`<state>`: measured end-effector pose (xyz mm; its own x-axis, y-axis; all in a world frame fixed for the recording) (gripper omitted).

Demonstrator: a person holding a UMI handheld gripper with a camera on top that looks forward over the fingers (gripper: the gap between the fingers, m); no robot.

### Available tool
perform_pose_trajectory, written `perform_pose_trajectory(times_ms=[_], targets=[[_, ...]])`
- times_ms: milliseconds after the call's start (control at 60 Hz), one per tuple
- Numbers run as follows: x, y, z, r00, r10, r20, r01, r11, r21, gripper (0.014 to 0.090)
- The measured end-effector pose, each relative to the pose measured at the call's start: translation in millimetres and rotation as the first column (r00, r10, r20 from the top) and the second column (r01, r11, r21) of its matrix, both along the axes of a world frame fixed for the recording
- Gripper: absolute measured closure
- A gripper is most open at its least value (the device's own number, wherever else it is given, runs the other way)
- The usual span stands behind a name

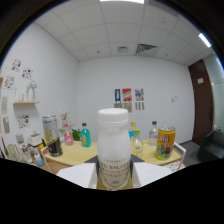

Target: Make me a cup of Mount Fuji.

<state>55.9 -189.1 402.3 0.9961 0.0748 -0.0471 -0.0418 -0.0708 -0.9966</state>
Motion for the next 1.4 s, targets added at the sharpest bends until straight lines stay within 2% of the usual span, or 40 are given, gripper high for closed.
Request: perform_pose_trajectory(times_ms=[117, 233, 367, 500, 633, 733, 800, 900, 1067, 1217, 1267, 1350, 1400], targets=[[28.9, -22.3, -82.7, 0.999, -0.040, -0.028, 0.036, 0.991, -0.127, 0.0566], [51.2, -38.3, -171.9, 0.996, -0.088, -0.014, 0.083, 0.968, -0.236, 0.0567], [65.1, -45.9, -244.9, 0.996, -0.089, 0.012, 0.089, 0.950, -0.299, 0.0566], [77.8, -45.6, -284.6, 0.992, -0.081, 0.092, 0.109, 0.927, -0.359, 0.0567], [83.3, -41.1, -289.1, 0.927, 0.021, 0.373, 0.114, 0.935, -0.335, 0.0566], [81.8, -33.7, -289.3, 0.795, 0.112, 0.596, 0.103, 0.943, -0.316, 0.0569], [79.6, -28.7, -288.0, 0.655, 0.171, 0.736, 0.091, 0.949, -0.301, 0.0568], [76.4, -23.8, -280.8, 0.442, 0.217, 0.870, 0.071, 0.959, -0.275, 0.0568], [75.8, -11.8, -266.6, 0.067, 0.220, 0.973, 0.058, 0.973, -0.224, 0.0570], [79.2, -3.3, -257.7, -0.260, 0.207, 0.943, 0.075, 0.978, -0.194, 0.0568], [77.8, -2.6, -252.8, -0.330, 0.196, 0.923, 0.080, 0.981, -0.179, 0.0566], [76.7, -1.1, -255.3, -0.394, 0.219, 0.893, 0.092, 0.976, -0.198, 0.0569], [73.3, 1.8, -254.8, -0.447, 0.206, 0.870, 0.074, 0.978, -0.194, 0.0566]])
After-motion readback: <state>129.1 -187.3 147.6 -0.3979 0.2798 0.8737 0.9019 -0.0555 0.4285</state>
